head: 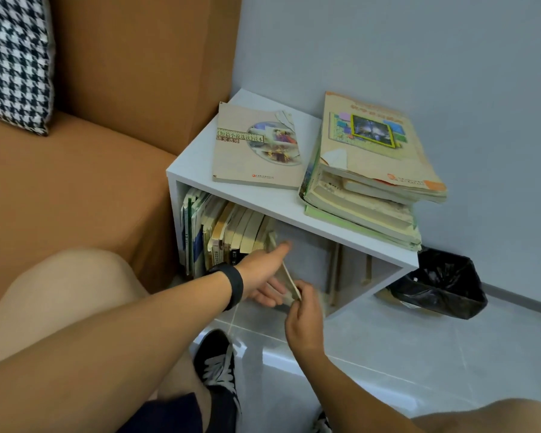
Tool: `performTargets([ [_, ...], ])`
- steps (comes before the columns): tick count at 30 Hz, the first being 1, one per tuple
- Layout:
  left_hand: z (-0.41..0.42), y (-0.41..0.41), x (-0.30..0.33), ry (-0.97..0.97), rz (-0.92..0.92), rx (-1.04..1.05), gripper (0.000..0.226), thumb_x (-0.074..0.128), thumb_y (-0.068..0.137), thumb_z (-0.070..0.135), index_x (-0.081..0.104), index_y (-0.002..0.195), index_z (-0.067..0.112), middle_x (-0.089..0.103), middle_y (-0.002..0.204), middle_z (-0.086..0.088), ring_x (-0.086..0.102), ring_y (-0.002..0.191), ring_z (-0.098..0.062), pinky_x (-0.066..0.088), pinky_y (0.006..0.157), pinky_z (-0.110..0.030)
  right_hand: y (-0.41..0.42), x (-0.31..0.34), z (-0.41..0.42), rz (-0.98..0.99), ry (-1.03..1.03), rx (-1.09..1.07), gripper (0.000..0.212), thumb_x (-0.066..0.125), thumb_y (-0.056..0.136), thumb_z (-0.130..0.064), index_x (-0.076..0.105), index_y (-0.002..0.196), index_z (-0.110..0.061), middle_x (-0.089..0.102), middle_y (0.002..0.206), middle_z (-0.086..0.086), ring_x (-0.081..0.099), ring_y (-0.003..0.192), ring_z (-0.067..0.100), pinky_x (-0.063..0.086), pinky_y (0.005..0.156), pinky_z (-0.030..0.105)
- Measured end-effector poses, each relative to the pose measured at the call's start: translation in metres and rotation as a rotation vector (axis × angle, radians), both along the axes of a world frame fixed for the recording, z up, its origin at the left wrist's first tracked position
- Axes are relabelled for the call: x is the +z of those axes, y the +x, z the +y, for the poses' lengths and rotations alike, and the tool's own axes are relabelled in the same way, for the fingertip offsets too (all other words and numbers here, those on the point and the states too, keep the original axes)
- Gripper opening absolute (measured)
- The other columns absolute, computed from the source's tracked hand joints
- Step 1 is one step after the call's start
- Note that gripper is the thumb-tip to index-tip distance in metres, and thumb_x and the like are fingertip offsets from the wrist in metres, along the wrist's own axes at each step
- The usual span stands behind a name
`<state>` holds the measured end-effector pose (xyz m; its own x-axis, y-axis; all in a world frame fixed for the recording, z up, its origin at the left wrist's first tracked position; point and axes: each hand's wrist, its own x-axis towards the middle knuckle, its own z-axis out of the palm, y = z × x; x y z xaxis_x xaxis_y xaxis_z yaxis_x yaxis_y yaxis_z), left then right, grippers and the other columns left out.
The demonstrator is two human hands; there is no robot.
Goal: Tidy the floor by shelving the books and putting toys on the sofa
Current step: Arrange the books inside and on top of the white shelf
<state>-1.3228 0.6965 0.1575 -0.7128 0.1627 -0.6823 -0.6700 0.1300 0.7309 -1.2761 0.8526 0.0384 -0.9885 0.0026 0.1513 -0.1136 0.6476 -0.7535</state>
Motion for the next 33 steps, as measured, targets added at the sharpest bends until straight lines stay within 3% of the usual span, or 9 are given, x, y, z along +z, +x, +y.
performTargets([
  [5,-0.001,0.006,-0.002,-0.17,0.13,-0.006,0.036,0.041,0.105,0.019,0.04,0.134,-0.003,0.072,0.079,-0.02,0.06,0.045,-0.022,0.045,0.039,-0.025,0.018,-0.01,0.008,0.048,0.193,0.164,0.042,0.046,0.094,0.004,0.053,0.129,-0.019,0.05,0.125,-0.004,0.048,0.113,0.015,0.043,0.1,0.025],
  [14,0.005,0.011,-0.005,-0.156,0.232,0.091,0.03,0.048,0.103,0.024,0.057,0.126,0.008,0.072,0.085,-0.017,0.065,0.06,-0.024,0.057,0.051,-0.032,-0.015,-0.015,0.007,-0.493,0.161,-0.199,0.053,0.04,0.102,-0.009,0.039,0.153,-0.024,0.044,0.146,0.01,0.044,0.129,0.032,0.039,0.112,0.042],
  [16,0.006,0.009,-0.007,-0.149,0.235,0.113,0.034,0.045,0.105,0.021,0.05,0.135,0.007,0.071,0.092,-0.021,0.063,0.062,-0.025,0.056,0.048,-0.031,-0.024,-0.01,0.008,-0.632,-0.024,-0.266,0.054,0.036,0.101,-0.007,0.044,0.151,-0.025,0.049,0.144,0.008,0.05,0.121,0.029,0.044,0.106,0.038],
  [18,0.007,0.008,-0.011,-0.207,0.267,0.056,0.029,0.043,0.106,0.019,0.055,0.128,0.004,0.07,0.096,-0.02,0.064,0.066,-0.027,0.061,0.055,-0.036,-0.029,0.002,0.005,-0.758,-0.472,-0.366,0.043,0.037,0.103,-0.013,0.059,0.137,-0.027,0.064,0.129,0.004,0.057,0.104,0.024,0.05,0.091,0.031],
  [20,0.008,0.007,-0.019,-0.312,0.324,-0.045,0.026,0.043,0.106,0.02,0.061,0.113,0.004,0.069,0.098,-0.018,0.07,0.072,-0.03,0.063,0.065,-0.044,-0.036,0.01,0.001,-0.832,-0.847,-0.386,0.03,0.042,0.104,-0.02,0.067,0.119,-0.023,0.071,0.113,0.006,0.065,0.105,0.029,0.054,0.097,0.038],
  [22,0.009,0.006,-0.023,-0.402,0.364,-0.128,0.027,0.042,0.105,0.021,0.062,0.1,0.003,0.068,0.097,-0.019,0.072,0.077,-0.034,0.063,0.066,-0.048,-0.042,0.01,-0.002,-0.85,-1.014,-0.363,0.028,0.046,0.103,-0.022,0.065,0.122,-0.014,0.07,0.112,0.01,0.065,0.113,0.034,0.05,0.105,0.049],
  [26,0.008,0.0,-0.028,-0.62,0.411,-0.301,0.029,0.041,0.105,0.022,0.055,0.083,0.008,0.065,0.094,-0.018,0.064,0.08,-0.032,0.052,0.067,-0.035,-0.054,-0.004,-0.011,-0.865,-0.953,-0.242,0.033,0.046,0.104,-0.028,0.064,0.128,-0.016,0.073,0.115,0.011,0.066,0.109,0.03,0.055,0.099,0.045],
  [30,-0.001,-0.005,-0.036,-0.814,0.358,-0.484,0.014,0.05,0.098,0.016,0.061,0.096,0.009,0.063,0.102,-0.015,0.061,0.083,-0.031,0.046,0.067,-0.035,-0.065,-0.017,-0.025,-1.007,-0.766,-0.101,0.051,0.04,0.102,-0.055,0.055,0.14,-0.024,0.065,0.134,0.002,0.055,0.13,0.031,0.041,0.11,0.043],
  [33,0.0,-0.005,-0.034,-0.937,0.366,-0.536,0.024,0.049,0.099,0.025,0.063,0.11,0.009,0.063,0.108,-0.011,0.065,0.097,-0.032,0.05,0.071,-0.036,-0.076,-0.025,-0.037,-1.072,-0.532,-0.046,0.06,0.033,0.098,-0.066,0.043,0.147,-0.033,0.053,0.145,-0.002,0.048,0.133,0.031,0.041,0.107,0.051],
])
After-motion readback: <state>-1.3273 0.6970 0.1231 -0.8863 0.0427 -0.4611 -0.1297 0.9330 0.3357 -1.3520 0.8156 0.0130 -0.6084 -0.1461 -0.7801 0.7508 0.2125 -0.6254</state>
